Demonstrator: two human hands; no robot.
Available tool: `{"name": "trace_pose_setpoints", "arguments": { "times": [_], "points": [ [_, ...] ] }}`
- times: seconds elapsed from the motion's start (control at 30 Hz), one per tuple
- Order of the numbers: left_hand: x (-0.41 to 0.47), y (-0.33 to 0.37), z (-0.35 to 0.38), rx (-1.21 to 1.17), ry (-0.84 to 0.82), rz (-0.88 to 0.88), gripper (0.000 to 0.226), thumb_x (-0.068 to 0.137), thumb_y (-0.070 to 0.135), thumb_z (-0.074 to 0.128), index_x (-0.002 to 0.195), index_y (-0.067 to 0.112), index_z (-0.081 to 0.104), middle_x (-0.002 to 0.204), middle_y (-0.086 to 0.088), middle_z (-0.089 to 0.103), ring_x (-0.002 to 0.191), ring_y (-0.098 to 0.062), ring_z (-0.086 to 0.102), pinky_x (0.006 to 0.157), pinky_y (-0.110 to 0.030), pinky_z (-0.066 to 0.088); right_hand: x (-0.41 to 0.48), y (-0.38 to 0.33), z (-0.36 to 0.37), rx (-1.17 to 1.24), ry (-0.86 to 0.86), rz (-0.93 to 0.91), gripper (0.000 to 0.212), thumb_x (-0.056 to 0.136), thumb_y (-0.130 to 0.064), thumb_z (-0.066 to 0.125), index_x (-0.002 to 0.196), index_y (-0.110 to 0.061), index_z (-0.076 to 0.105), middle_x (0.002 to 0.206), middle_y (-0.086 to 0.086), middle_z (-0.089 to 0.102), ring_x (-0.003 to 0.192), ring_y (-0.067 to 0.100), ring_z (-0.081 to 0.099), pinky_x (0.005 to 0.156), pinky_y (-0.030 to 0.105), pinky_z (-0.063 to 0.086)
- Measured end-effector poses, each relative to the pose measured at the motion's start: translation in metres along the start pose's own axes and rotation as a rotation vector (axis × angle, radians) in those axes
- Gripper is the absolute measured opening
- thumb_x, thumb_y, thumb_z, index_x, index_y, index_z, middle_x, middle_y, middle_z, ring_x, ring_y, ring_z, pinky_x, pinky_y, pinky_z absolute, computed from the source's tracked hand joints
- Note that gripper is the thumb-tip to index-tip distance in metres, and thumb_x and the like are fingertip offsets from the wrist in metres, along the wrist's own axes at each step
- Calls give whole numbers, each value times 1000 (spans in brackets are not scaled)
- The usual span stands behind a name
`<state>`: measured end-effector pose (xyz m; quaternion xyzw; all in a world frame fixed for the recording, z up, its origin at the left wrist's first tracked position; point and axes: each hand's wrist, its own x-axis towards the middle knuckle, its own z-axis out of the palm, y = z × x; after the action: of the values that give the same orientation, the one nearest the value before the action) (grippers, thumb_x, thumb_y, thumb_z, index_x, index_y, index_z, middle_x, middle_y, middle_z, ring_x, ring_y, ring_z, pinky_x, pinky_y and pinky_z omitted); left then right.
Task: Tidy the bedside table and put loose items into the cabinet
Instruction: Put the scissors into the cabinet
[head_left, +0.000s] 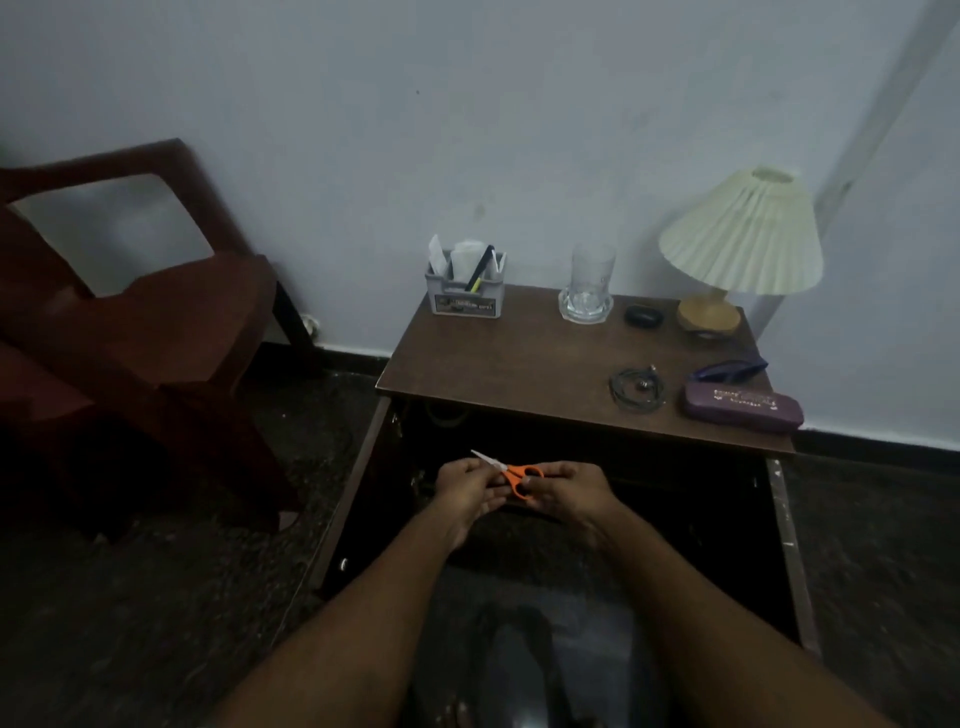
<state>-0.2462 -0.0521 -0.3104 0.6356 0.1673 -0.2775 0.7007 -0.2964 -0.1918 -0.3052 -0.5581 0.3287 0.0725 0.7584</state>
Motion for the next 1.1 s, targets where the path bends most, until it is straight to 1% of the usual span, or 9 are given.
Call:
{"name": "trace_pose_setpoints", "arguments": {
  "times": [0.1, 0.2, 0.47, 0.63, 0.73, 0.87, 0.9, 0.97, 1.1],
  "points": [
    [13, -3, 3, 25, 8, -7, 15, 99, 8, 53, 87, 11, 63, 83, -10, 69, 72, -19, 69, 66, -27, 56, 10, 5, -2, -39, 15, 3, 16, 84, 9, 72, 98, 2, 68, 83, 21, 73, 62, 22, 72, 57, 28, 61],
    [29, -7, 6, 52, 31, -6, 18, 100, 10, 51, 87, 13, 64, 79, -7, 70, 67, -17, 67, 64, -26, 54, 23, 9, -3, -67, 38, 7, 4, 89, 1, 70, 91, -2, 68, 77, 18, 73, 56, 19, 71, 50, 26, 59],
    [74, -11, 16, 51, -14, -91, 13, 96, 4, 55, 103, 13, 60, 84, -7, 67, 71, -19, 65, 67, -28, 54, 78, 13, 9, -30, 232, -23, 10, 91, 0, 69, 82, -2, 64, 69, 14, 67, 47, 16, 63, 41, 21, 54],
    [107, -10, 18, -18, 52, -54, 19, 94, -6, 54, 109, 4, 57, 86, -14, 65, 72, -21, 64, 75, -30, 56, 112, 8, 26, 118, 299, -34, 14, 84, 10, 72, 77, 3, 62, 85, 20, 66, 72, 30, 68, 50, 28, 59],
    [124, -10, 13, -38, 74, -62, 13, 92, -5, 57, 100, 5, 58, 99, -19, 64, 77, -22, 65, 74, -29, 56, 131, 9, 34, 168, 325, 21, 17, 86, 19, 62, 78, 5, 59, 90, 22, 63, 64, 26, 63, 45, 25, 58],
    [139, -12, 12, -54, 61, -88, 20, 94, 0, 57, 114, 5, 56, 118, -21, 64, 97, -27, 66, 77, -29, 56, 159, 13, 36, 229, 325, 93, 19, 94, 10, 55, 77, 0, 56, 98, 20, 61, 77, 29, 61, 78, 35, 59],
    [142, -11, 14, -54, 59, -92, 24, 95, 1, 56, 118, 4, 55, 121, -21, 63, 100, -27, 65, 79, -30, 56, 165, 15, 36, 146, 322, 99, 7, 94, 1, 62, 87, 2, 61, 106, 19, 63, 85, 29, 63, 79, 31, 58],
    [147, -11, 18, -62, 57, -98, 33, 95, 3, 56, 127, 0, 51, 127, -20, 61, 103, -29, 64, 85, -33, 56, 173, 15, 36, -33, 270, 129, 35, 93, -18, 71, 120, 3, 63, 123, 16, 64, 100, 27, 61, 86, 30, 52],
    [157, -11, 26, -79, 82, -81, 41, 95, 6, 54, 135, 0, 50, 133, -21, 59, 117, -33, 62, 91, -35, 55, 179, 8, 41, -185, 168, 90, 50, 102, -30, 56, 145, -5, 48, 151, 12, 47, 132, 29, 49, 107, 31, 39]
  ]
}}
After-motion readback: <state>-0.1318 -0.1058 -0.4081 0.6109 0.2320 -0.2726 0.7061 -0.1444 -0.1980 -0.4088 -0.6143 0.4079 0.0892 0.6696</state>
